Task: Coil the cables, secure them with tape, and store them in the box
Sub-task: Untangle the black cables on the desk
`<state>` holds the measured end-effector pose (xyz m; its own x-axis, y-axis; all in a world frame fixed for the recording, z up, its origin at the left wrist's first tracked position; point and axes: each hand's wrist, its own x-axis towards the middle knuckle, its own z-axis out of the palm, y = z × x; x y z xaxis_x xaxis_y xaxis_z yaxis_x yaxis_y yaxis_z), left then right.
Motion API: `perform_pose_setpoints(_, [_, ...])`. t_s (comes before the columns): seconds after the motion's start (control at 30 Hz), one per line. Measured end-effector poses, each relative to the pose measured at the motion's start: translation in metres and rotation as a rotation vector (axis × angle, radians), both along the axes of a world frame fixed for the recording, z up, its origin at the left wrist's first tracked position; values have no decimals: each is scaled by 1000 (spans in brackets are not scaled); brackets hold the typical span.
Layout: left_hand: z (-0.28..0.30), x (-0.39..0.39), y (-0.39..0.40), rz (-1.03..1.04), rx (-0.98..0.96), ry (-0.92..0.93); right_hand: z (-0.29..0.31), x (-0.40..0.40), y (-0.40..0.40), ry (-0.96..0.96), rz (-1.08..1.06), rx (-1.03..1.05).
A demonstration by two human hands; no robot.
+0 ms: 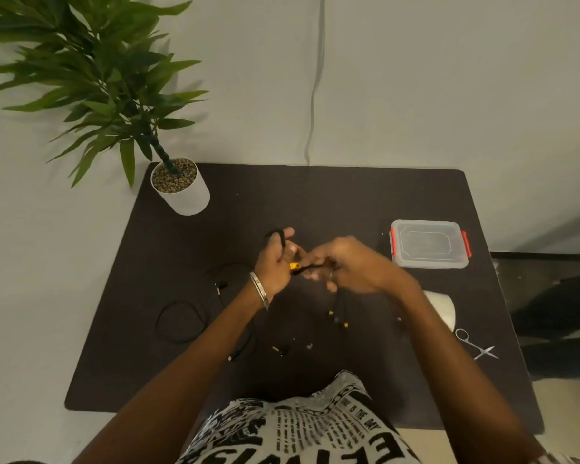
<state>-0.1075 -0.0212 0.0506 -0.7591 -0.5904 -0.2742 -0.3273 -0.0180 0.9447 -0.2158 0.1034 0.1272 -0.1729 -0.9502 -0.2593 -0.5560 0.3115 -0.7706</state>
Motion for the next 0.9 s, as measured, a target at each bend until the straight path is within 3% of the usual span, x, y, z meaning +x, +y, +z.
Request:
perform_pose_setpoints(0.13, [15, 10, 12, -357, 376, 26, 13, -33, -4, -46, -66, -2])
perform_pose_setpoints(0.27, [26, 18, 17, -426, 825, 176, 10, -47, -6, -115, -83, -51])
perform_pose_setpoints(0.43, [29, 16, 15, -452, 1094, 314, -20, -42, -3, -425, -318, -245])
perform_pose_setpoints(0.6, [29, 10, 7, -306, 1257, 493, -53, -3, 1, -730, -588, -304])
perform_pose_setpoints(0.77, [22, 8, 4, -149, 1245, 588, -51, 22, -1, -1124, -741, -277])
perform_pose_setpoints(0.9, [23, 7, 7, -48, 1203, 567, -46, 27, -3, -1145, -751, -205])
